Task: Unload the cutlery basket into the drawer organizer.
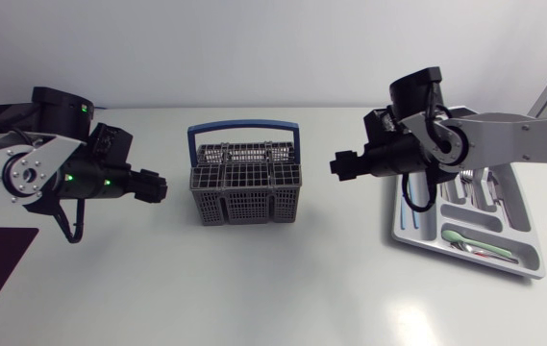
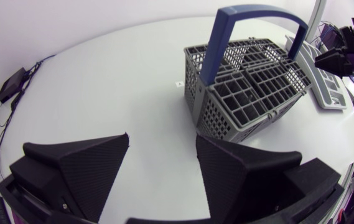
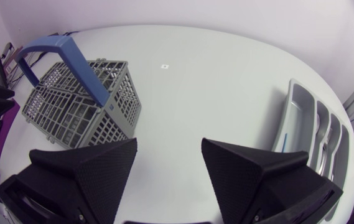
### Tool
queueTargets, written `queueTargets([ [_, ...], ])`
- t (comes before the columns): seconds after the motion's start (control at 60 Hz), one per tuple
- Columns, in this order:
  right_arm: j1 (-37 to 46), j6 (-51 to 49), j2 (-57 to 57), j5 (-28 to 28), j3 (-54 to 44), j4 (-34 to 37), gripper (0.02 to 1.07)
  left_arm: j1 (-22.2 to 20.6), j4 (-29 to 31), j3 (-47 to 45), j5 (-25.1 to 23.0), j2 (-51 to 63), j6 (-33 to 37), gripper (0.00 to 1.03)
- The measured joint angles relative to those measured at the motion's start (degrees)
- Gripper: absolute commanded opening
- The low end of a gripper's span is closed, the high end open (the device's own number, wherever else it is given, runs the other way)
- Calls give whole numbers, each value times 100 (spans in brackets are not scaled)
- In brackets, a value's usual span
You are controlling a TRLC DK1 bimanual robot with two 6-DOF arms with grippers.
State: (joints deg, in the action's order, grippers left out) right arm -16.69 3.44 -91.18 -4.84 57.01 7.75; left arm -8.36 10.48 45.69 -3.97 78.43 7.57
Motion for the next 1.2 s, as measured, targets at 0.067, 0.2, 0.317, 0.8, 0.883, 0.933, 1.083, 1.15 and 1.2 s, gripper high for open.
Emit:
queueTargets([
  [0.067,-125,2,-120,0,85,0,77,0,2,0,-50,199,2,95],
  [0.2,-341,61,-365,0,297,0,77,-2,13,7,-57,457,2,95],
  [0.317,-485,90,-634,48,494,0,77,-74,-4,55,-57,568,2,95],
  [0.8,-876,131,-872,350,632,22,77,-356,-105,230,-74,748,2,95],
  [0.883,-922,129,-872,365,632,24,77,-356,-109,232,-74,752,2,95],
  [0.933,-953,131,-872,367,632,22,77,-356,-109,234,-74,752,2,95],
  [1.083,-997,131,-872,387,632,24,77,-356,-111,236,-74,767,2,95],
  [1.15,-994,129,-872,474,632,24,77,-356,-111,236,-74,782,2,95],
  [1.2,-984,129,-870,531,632,24,77,-356,-109,238,-74,789,2,95],
])
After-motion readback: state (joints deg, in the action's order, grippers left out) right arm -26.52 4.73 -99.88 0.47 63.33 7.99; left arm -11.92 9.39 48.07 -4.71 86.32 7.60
